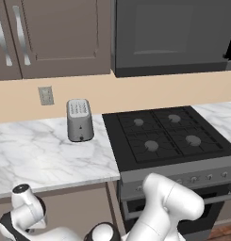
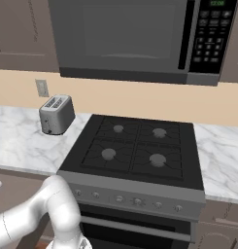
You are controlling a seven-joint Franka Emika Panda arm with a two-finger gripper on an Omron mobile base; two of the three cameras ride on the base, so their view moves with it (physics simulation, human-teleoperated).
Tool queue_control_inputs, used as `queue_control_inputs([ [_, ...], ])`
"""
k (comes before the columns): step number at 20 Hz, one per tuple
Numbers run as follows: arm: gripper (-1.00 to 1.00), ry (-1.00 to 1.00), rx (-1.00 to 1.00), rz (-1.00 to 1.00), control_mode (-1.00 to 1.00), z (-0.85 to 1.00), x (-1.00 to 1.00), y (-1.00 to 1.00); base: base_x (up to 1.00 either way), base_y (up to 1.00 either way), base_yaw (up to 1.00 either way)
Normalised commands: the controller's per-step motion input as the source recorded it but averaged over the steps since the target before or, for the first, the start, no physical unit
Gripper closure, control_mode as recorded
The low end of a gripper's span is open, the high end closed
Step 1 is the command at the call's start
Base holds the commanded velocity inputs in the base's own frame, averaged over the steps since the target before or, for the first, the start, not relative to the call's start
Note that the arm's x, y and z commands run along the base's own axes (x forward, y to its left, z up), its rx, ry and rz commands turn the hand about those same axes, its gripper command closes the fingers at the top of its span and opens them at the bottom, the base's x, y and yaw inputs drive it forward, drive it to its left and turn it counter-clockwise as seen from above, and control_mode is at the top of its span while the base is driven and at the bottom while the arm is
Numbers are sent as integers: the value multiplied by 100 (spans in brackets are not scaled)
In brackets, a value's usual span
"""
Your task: Take the pizza cutter from the drawer on the left and place it on the dining counter for cutting.
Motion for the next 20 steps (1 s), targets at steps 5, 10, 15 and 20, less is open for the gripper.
queue_control_inputs([
  [5,100,-1,0,0,-100,50,-37,0,0,0,0],
  [10,100,0,0,0,-100,55,-51,-9,0,0,0],
  [15,100,0,0,0,-100,56,-30,-35,0,0,0],
  [20,100,0,0,0,-100,71,-24,-48,0,0,0],
])
